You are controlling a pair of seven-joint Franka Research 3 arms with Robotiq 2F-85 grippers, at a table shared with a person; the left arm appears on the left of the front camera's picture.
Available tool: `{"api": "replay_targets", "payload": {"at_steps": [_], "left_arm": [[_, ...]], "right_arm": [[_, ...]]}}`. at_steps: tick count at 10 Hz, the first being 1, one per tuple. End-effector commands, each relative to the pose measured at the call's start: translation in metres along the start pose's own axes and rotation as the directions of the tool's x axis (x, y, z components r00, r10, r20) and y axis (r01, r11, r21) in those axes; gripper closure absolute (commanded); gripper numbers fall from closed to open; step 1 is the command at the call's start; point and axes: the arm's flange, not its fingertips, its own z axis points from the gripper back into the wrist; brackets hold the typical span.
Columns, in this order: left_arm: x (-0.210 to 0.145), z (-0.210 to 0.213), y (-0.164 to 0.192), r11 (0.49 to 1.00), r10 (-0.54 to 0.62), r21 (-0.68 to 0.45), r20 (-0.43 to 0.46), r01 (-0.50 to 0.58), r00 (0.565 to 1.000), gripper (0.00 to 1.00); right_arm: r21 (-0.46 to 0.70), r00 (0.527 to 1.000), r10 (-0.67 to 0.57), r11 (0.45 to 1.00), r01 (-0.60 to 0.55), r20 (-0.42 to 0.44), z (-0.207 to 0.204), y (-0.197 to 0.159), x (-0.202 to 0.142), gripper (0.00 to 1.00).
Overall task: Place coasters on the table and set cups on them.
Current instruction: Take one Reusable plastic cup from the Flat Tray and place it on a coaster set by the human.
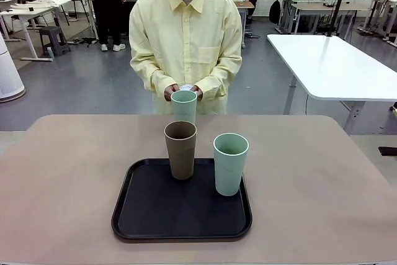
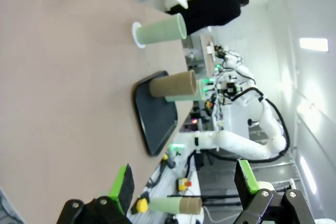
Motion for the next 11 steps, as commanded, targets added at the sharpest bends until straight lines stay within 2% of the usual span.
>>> {"api": "replay_targets", "payload": {"at_steps": [1,11], "left_arm": [[0.0003,-0.0007,0.0007,1.000,-0.001,-0.012,0.002,0.001,1.000,0.00],[0.0003,-0.0007,0.0007,1.000,-0.001,-0.012,0.002,0.001,1.000,0.00]], "right_arm": [[0.012,1.000,0.007,1.000,-0.007,-0.001,0.0004,0.0011,0.0000,0.00],[0.012,1.000,0.007,1.000,-0.007,-0.001,0.0004,0.0011,0.0000,0.00]]}}
